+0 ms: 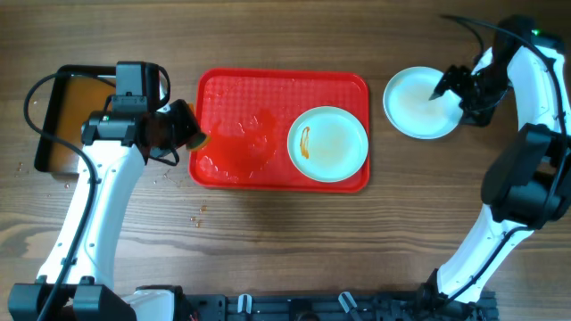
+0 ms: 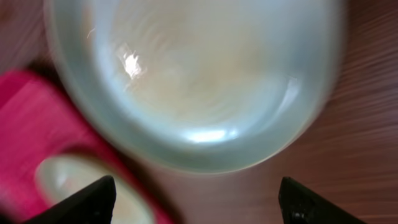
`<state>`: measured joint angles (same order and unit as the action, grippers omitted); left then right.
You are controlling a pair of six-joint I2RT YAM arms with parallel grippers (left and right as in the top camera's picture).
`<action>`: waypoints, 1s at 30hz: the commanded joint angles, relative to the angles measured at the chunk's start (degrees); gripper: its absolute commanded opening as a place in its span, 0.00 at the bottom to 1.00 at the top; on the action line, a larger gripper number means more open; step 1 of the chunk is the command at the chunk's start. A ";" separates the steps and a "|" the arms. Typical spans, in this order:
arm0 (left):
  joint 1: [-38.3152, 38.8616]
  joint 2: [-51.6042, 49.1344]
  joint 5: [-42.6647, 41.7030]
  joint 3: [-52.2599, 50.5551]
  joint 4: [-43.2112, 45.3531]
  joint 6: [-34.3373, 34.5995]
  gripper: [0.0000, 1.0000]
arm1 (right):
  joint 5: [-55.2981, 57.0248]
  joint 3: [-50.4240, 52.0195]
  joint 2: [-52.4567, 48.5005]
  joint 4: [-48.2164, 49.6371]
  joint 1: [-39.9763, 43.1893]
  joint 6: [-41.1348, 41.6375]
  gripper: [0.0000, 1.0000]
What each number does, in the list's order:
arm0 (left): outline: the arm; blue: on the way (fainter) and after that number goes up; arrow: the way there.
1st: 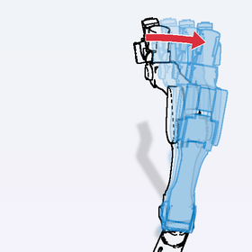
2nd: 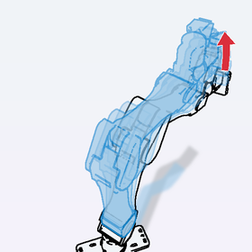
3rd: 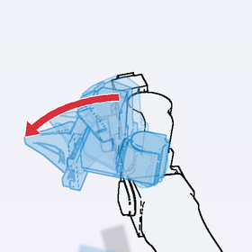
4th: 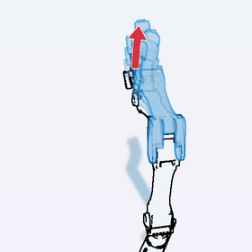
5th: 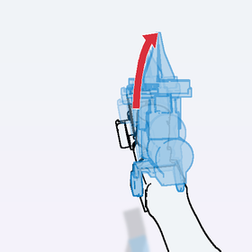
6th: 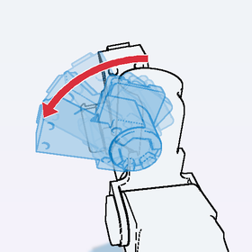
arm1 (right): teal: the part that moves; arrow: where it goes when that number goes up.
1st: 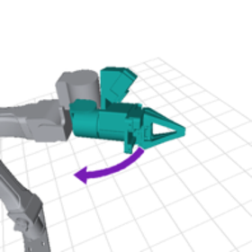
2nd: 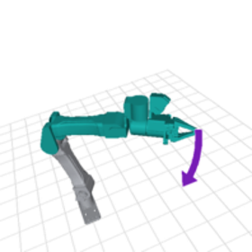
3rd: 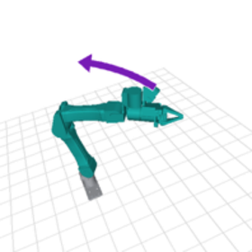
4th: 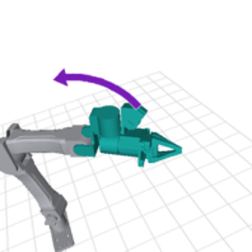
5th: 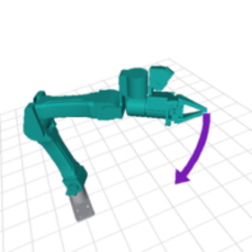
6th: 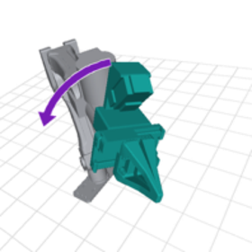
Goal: Clean dirty plates on tray and stack at the side
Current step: 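Carry the plate right and stack it on the cleaned plate, then slide the last plate leftward to the tray center with right gripper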
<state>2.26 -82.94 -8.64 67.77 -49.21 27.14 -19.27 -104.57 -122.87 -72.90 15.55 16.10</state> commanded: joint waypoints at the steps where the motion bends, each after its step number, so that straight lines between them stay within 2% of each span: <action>1: 0.20 -0.44 0.57 -0.39 0.35 0.33 0.04 | -17.97 0.92 0.39 -3.48 -3.96 -8.83 0.77; 3: 0.20 -0.44 0.59 -0.39 0.37 0.33 0.04 | -16.63 1.86 0.39 -4.85 -7.54 -9.03 0.63; 5: 0.20 -0.46 0.57 -0.39 0.37 0.33 0.04 | -12.46 3.10 0.39 -5.22 -11.98 -7.87 0.59; 8: 0.20 -0.46 0.57 -0.39 0.31 0.33 0.05 | -5.18 4.11 0.42 -5.55 -18.29 -0.46 0.56; 9: 0.20 -0.46 0.57 -0.39 0.31 0.33 0.05 | -1.29 4.11 0.42 -5.60 -20.72 4.35 0.47; 11: 0.20 -0.46 0.57 -0.39 0.31 0.33 0.05 | 5.86 4.11 1.01 -6.27 -24.44 13.25 0.47; 14: 0.20 -0.46 0.57 -0.39 0.28 0.31 0.06 | 14.12 4.24 3.15 -9.44 -28.17 21.03 0.48; 18: 0.20 -0.46 0.57 -0.39 0.28 0.31 0.07 | 20.87 9.09 11.08 -10.56 -33.97 23.56 0.51; 19: 0.20 -0.46 0.57 -0.39 0.28 0.31 0.07 | 21.33 11.52 13.53 -9.60 -35.17 23.80 0.54; 20: 0.20 -0.50 0.57 -0.42 0.33 0.33 0.07 | 21.33 14.43 15.87 -7.43 -36.22 24.44 0.69; 21: 0.20 -0.55 0.57 -0.46 0.33 0.33 0.07 | 20.50 16.98 17.59 -5.07 -36.83 24.59 0.92; 22: 0.20 -0.63 0.57 -0.52 0.35 0.33 0.07 | 19.47 19.37 18.95 -2.32 -37.22 24.52 1.00; 25: 0.20 -0.87 0.57 -1.75 1.53 0.35 0.07 | 17.44 24.98 19.82 6.25 -37.22 24.90 1.00; 30: 0.20 -1.53 0.57 -3.39 1.86 0.33 0.06 | 13.22 28.26 17.53 11.87 -37.27 27.34 1.00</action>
<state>2.26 -83.46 -8.43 65.56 -47.57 27.14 -2.81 -77.65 -103.61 -62.46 -21.82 40.75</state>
